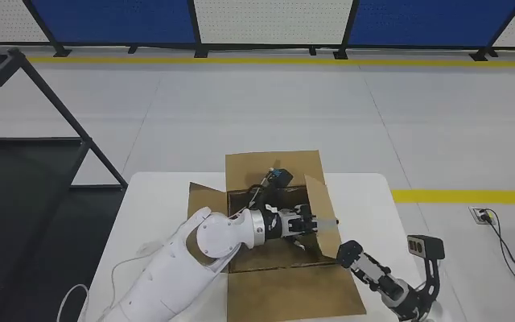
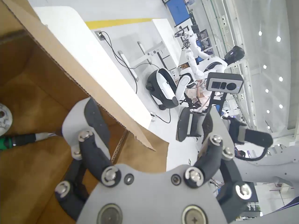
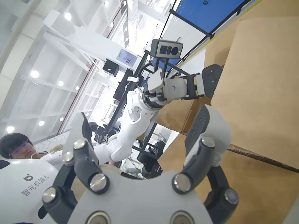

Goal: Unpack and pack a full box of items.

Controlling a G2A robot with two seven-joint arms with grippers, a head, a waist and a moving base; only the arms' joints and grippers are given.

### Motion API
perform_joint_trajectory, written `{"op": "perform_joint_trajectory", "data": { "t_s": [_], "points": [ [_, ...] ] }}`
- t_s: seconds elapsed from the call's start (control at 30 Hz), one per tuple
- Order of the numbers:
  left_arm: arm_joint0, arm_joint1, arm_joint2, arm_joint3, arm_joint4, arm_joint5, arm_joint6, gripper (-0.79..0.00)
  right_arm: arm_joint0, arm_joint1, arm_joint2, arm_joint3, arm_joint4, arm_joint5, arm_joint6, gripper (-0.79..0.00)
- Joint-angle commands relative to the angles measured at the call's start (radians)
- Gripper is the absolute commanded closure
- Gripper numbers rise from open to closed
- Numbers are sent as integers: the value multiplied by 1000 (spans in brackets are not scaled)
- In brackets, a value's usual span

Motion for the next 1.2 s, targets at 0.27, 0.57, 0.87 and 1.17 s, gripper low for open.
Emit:
{"op": "perform_joint_trajectory", "data": {
  "t_s": [0.27, 0.57, 0.87, 1.17],
  "points": [
    [-121, -87, 94, 116, -37, -9, 33, -785, -38, 12, -12, -57, -7, -51, -25, -785],
    [-221, -178, 163, 291, -94, -52, 37, -785, -63, 11, -39, -103, -130, 77, -210, -785],
    [-277, -247, 187, 432, -133, -103, 4, -785, -67, 14, -57, -115, -195, 128, -309, -785],
    [-281, -273, 158, 489, -144, -162, -23, -785, -50, 18, -38, -65, -227, 199, -387, -785]
  ]
}}
